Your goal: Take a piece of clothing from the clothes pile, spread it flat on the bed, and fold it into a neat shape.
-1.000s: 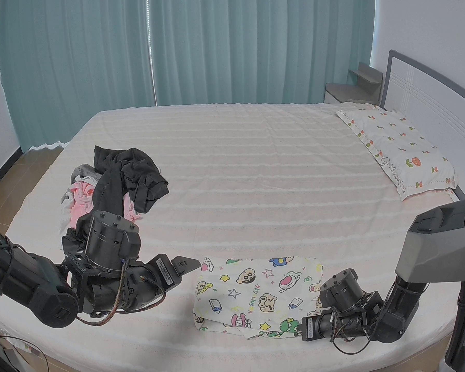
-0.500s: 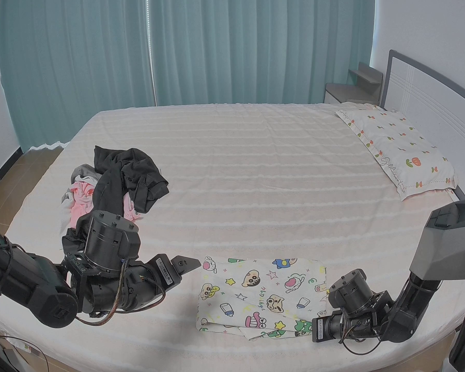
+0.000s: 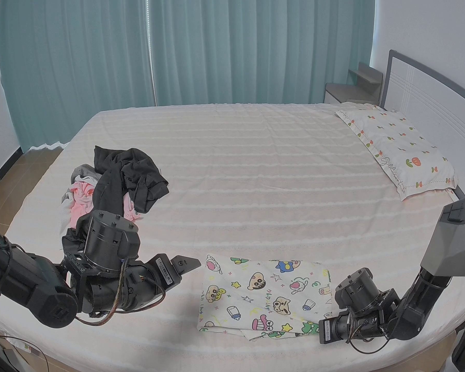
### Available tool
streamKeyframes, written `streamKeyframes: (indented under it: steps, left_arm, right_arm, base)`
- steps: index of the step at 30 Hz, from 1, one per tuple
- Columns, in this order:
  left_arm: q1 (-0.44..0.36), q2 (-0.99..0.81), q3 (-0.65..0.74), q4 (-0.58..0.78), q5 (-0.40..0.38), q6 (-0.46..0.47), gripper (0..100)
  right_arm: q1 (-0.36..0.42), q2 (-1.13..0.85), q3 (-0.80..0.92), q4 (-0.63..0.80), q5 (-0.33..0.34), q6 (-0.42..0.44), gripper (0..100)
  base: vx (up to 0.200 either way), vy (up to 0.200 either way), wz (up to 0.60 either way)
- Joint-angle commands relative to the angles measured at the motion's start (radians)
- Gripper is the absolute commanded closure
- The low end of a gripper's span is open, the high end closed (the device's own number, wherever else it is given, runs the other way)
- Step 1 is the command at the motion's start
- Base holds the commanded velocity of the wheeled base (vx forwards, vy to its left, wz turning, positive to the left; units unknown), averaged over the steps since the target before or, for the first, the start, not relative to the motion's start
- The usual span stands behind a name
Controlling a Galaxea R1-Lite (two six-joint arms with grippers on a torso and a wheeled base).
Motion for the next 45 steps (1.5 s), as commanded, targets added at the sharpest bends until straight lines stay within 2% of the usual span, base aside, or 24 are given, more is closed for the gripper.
streamKeyframes:
  steps: [1,8,11,12,13,14,15,17,20,26,30,41,42,45]
  left_arm:
    - [0.0,-0.001,0.0,-0.001,0.001,0.0,0]
    - [0.0,-0.001,0.0,-0.001,-0.001,0.0,0]
    - [0.0,-0.001,0.0,-0.001,0.001,0.0,0]
    - [0.0,-0.001,0.0,-0.001,0.001,0.0,0]
    - [0.0,-0.001,0.0,-0.001,0.001,0.0,0]
    - [0.0,-0.001,0.0,-0.001,0.001,0.0,0]
    - [0.0,-0.001,0.0,-0.001,0.001,0.0,0]
    - [0.0,-0.001,0.0,-0.001,0.001,0.0,0]
    - [0.0,-0.001,0.001,-0.001,0.001,0.0,0]
    - [0.0,-0.001,0.008,-0.013,-0.001,0.0,0]
    - [0.0,0.002,0.017,-0.037,-0.002,0.0,0]
    - [0.0,0.004,0.02,-0.044,-0.002,0.0,0]
    - [0.0,0.006,0.02,-0.044,-0.002,0.0,0]
    - [0.0,0.006,0.02,-0.044,-0.002,0.0,0]
  right_arm:
    - [-0.004,-0.001,-0.002,-0.001,0.0,-0.003,0]
    - [-0.023,-0.038,0.007,-0.013,-0.003,-0.006,0]
    - [-0.107,-0.133,-0.016,-0.014,0.012,-0.004,0]
    - [-0.107,-0.133,-0.016,-0.014,0.012,-0.004,0]
    - [-0.158,-0.132,-0.071,-0.02,0.035,-0.004,0]
    - [-0.176,-0.127,-0.092,-0.017,0.051,-0.004,0]
    - [-0.208,-0.101,-0.124,-0.016,0.092,-0.004,0]
    - [-0.243,-0.033,-0.167,-0.02,0.15,-0.006,0]
    - [-0.277,0.085,-0.247,-0.024,0.186,-0.004,0]
    - [-0.279,0.215,-0.368,-0.027,0.204,-0.004,0]
    - [-0.277,0.235,-0.424,-0.025,0.209,-0.007,0]
    - [-0.294,0.261,-0.454,-0.03,0.207,-0.026,0]
    - [-0.296,0.261,-0.454,-0.03,0.207,-0.026,100]
    - [-0.306,0.261,-0.453,-0.059,0.207,-0.018,100]
  base:
    - [0.0,0.0,0.0]
    - [0.0,0.0,0.0]
    - [0.0,0.0,0.0]
    - [0.0,0.0,0.0]
    - [0.0,0.0,0.0]
    - [0.0,0.0,0.0]
    - [0.0,0.0,0.0]
    - [0.0,0.0,0.0]
    - [0.0,0.0,0.0]
    - [0.0,0.0,0.0]
    - [0.0,0.0,0.0]
    - [0.0,0.0,0.0]
    - [0.0,0.0,0.0]
    - [0.0,0.0,0.0]
